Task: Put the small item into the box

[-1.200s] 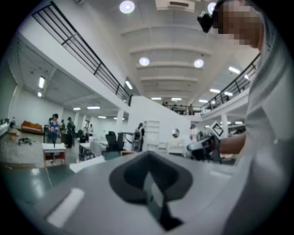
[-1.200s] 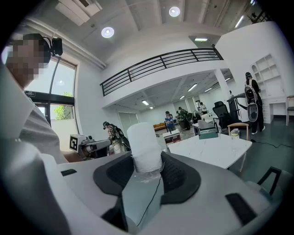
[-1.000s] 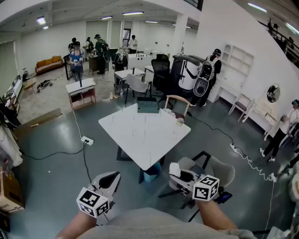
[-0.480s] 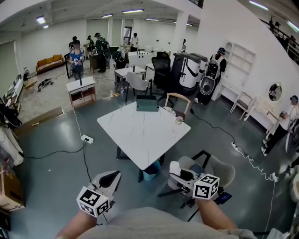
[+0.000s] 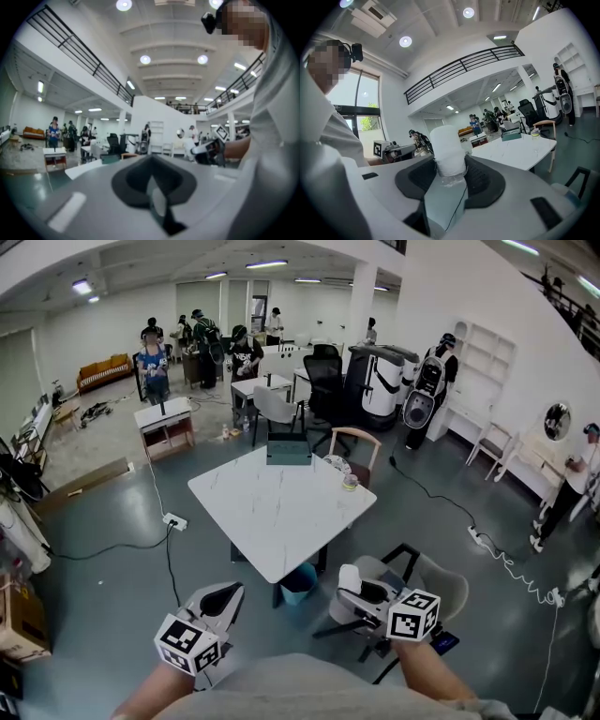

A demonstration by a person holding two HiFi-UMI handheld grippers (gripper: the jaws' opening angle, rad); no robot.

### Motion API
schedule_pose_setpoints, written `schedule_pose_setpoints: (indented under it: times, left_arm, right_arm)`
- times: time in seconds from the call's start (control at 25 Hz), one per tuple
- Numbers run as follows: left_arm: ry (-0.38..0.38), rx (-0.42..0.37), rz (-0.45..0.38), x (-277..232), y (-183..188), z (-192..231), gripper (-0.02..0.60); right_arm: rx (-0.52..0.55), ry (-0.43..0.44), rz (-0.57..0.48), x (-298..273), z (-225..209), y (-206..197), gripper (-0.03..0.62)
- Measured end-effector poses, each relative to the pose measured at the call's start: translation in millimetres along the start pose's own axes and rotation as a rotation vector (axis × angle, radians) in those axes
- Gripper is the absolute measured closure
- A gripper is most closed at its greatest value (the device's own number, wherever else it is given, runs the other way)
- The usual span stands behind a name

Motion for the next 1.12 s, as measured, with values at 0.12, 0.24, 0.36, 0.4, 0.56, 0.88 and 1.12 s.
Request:
schedule_pose_setpoints:
  times: [0.12, 0.24, 0.36, 0.4, 0.56, 0.88, 1.12]
  left_arm:
    - [-0.008, -0.006, -0.004, -16.4, 1.1, -19.6, 0.575]
    - [-0.016, -0.014, -0.003, -31.0, 4.2, -38.7, 0.575]
    - [-0.029, -0.017, 0.001, -41.8, 4.2, -54.5, 0.575]
    - [-0.036, -0.019, 0.002, -45.3, 3.8, -58.7, 0.575]
    - [-0.058, -0.029, 0.013, -57.2, 3.7, -67.2, 0.575]
    - [-0.078, -0.016, 0.017, -75.5, -2.7, -42.1, 0.575]
    - [-0.101, -0.002, 0.002, -95.4, -9.0, 25.1, 0.575]
  right_arm:
    - [-0.001, 0.004, -0.006, 19.8, -12.7, 1.3, 0.418]
    - [-0.001, 0.006, -0.011, 39.2, -22.4, 2.8, 0.416]
    - [0.006, 0.004, -0.012, 55.0, -30.3, 2.0, 0.416]
    - [0.008, 0.002, -0.015, 59.0, -33.3, 2.1, 0.416]
    - [0.003, -0.005, -0.025, 66.8, -42.7, 2.4, 0.416]
    - [-0.010, -0.028, -0.012, 43.5, -58.7, 4.5, 0.416]
    - [0.003, -0.072, -0.007, -12.9, -72.0, 19.3, 0.417]
Point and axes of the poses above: the fingertips, and each gripper's own axes: x backward along the fingers, z to its left, y out of its top, the point moved 10 cm from there along x, backward along the fingers, and after that the axes turned 11 degrees about y, right-handed, at the moved point
